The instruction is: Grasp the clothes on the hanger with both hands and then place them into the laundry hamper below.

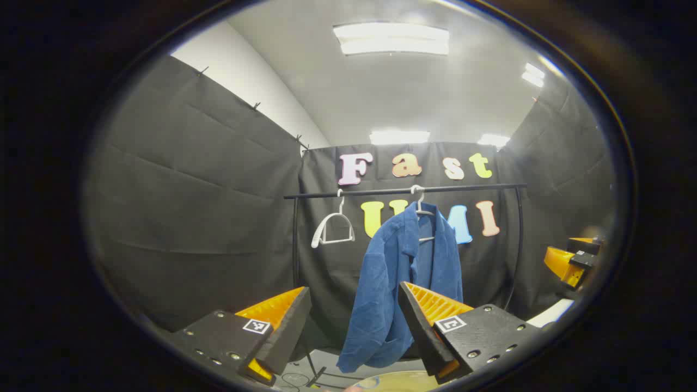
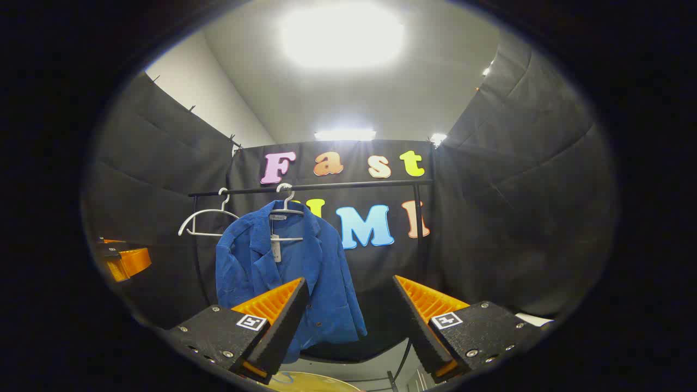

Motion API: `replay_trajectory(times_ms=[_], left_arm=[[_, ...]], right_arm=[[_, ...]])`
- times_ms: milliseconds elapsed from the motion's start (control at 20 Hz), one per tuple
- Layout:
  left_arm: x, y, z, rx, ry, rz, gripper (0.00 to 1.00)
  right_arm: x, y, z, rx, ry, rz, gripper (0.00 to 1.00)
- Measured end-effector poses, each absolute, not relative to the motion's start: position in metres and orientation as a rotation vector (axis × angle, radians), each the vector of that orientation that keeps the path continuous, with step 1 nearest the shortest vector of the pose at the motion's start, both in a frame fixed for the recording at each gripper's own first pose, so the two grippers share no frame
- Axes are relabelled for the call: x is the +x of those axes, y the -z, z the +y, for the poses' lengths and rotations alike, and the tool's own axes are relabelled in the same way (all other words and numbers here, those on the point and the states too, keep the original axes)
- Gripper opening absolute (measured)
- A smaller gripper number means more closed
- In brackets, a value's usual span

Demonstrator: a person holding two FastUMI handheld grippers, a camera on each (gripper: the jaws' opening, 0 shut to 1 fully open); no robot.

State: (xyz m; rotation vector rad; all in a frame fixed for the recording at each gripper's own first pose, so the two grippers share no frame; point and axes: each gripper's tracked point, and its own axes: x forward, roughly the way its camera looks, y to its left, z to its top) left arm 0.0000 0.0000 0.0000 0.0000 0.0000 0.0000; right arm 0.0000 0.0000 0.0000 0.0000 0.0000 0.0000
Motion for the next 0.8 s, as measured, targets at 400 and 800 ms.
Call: replay_trajectory(times_ms=[400,800], left_arm=[[-0.001,-0.001,0.007,0.001,-0.013,-0.001,0.93],[0.015,-0.002,-0.006,-0.014,-0.011,-0.003,0.93]], right_arm=[[0.001,0.003,0.004,-0.006,-0.007,0.005,0.93],[0.012,0.003,-0.003,-0.014,-0.004,0.016,0.94]])
